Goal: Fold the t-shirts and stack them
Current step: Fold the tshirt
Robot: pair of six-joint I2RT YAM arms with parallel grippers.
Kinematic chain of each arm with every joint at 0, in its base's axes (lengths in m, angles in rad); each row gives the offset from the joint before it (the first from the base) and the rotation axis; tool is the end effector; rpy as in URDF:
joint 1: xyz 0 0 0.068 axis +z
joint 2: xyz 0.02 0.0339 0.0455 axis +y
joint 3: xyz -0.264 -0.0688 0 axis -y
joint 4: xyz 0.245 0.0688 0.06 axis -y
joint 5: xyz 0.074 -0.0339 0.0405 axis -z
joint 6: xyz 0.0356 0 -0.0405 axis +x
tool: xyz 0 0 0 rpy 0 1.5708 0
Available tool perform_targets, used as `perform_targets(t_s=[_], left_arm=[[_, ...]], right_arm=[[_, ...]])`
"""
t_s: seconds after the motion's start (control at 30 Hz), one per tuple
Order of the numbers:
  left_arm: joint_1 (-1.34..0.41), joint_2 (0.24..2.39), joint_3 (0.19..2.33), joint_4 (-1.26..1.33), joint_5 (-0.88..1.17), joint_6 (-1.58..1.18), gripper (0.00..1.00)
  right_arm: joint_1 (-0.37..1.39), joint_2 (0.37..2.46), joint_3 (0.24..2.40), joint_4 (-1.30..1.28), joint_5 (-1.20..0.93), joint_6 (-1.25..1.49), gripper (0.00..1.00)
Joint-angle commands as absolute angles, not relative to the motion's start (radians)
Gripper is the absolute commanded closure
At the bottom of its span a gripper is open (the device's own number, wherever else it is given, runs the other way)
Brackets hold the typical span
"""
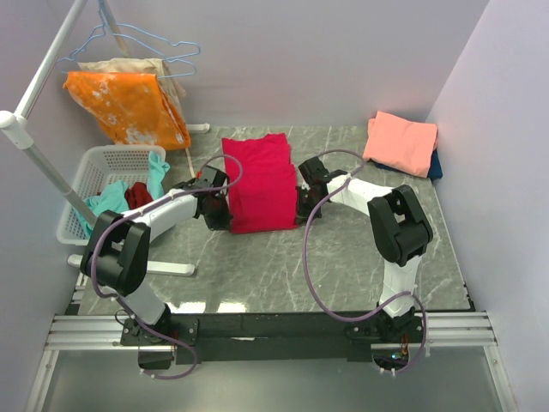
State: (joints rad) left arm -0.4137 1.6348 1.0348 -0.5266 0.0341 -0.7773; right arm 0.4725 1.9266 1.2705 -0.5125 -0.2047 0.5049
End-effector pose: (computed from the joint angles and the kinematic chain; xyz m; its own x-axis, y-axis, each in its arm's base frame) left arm 0.2926 -0.1298 0.1892 -0.8805 -0.3789 -0.2847 -0.2839 0.9027 -0.3233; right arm 0.3398 0.1818 0.1589 -0.9670 0.0377 -0.2521 -0.0557 0.9339 0.3531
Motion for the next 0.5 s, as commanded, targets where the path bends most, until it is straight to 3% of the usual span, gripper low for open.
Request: perform_targets(t_s=[0.0, 0.2, 0.23, 0.33, 0.47], left_arm=[[-0.408, 1.621, 1.012, -0.633, 0.057, -0.807, 0.99], [-0.408, 1.632, 0.989, -0.660, 0.055, -0.813, 0.99], [-0.408, 1.638, 0.979, -0.663, 0.055, -0.815, 0.91], [-0.408, 1.655, 0.973, -0.676, 0.031, -0.816, 0.75], [-0.408, 1.593, 0.999, -0.715, -0.032, -0.827, 0.72]], right_arm=[[0.463, 1.898, 1.270, -0.626, -0.130, 0.488, 1.00], [0.460, 1.870, 1.255, -0.679, -0.121, 0.474, 1.00], [0.463, 1.865, 1.255, -0.686, -0.120, 0.474, 0.89], [0.466, 1.816, 1.253, -0.689, -0.080, 0.485, 0.69], [0.474, 1.746, 1.295, -0.680, -0.011, 0.494, 0.65]])
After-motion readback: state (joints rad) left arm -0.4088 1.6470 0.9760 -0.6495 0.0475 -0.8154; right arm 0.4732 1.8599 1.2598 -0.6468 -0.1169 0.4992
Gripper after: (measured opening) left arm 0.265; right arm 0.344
